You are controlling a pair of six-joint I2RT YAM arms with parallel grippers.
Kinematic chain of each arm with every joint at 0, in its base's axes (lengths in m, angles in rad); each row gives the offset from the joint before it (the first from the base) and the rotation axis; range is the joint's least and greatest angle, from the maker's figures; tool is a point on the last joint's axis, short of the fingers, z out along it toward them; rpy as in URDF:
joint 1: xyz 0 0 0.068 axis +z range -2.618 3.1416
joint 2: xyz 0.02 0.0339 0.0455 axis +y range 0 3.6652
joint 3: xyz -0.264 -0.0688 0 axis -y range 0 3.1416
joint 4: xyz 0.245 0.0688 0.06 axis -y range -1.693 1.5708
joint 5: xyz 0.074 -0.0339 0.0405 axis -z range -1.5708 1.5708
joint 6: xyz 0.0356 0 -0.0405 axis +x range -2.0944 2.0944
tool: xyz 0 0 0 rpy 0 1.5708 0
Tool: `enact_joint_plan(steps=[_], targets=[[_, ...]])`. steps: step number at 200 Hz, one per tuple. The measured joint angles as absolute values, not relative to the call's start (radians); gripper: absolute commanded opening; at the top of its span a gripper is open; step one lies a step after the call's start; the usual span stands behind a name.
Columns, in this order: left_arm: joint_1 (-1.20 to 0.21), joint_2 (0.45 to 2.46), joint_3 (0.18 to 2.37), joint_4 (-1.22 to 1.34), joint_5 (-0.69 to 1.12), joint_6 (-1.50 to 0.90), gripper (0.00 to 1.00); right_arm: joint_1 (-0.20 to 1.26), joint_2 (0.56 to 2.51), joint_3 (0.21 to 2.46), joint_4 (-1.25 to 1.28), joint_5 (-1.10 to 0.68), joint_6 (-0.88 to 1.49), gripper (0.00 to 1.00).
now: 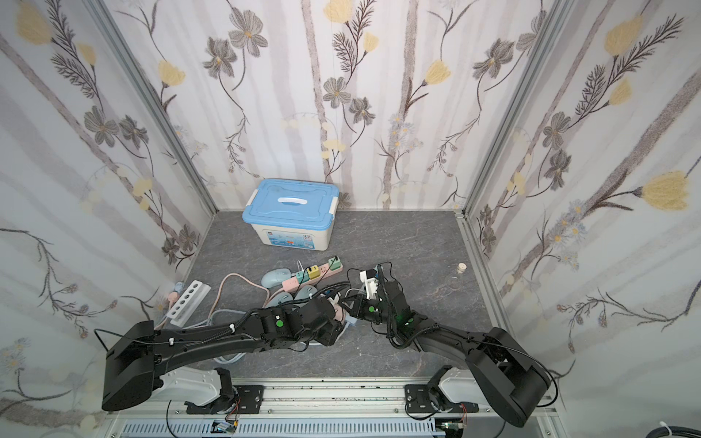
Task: Unplug the wireless mouse
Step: Remove the power cord from the mouse.
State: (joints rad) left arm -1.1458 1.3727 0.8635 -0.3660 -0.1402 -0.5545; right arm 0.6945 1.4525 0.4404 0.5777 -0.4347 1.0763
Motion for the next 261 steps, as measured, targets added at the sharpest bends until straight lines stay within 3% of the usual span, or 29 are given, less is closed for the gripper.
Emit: enact_joint_plan(steps=[73,131,197,261], targets=[[-1.145,1.376,0.881,-0.414,-0.130,-0.571,0.00,0.691,1.457,0.438,0.585,-0.459,1.075,0.00],[-1.139,1.377,0.900,-0.455,-0.144,-0.566,0.00,0.665,1.488,0.582,0.373,-0.533,0.945,0.00],[-1.132,1.361,0.875,-0.443,-0.094,-0.580,0.00,0.712,1.453,0.405,0.634,-0.432,1.115,0.00],[-1.106,1.363,0.891,-0.504,-0.044,-0.545,0.00,0.686,1.489,0.493,0.522,-0.500,1.024,0.00]])
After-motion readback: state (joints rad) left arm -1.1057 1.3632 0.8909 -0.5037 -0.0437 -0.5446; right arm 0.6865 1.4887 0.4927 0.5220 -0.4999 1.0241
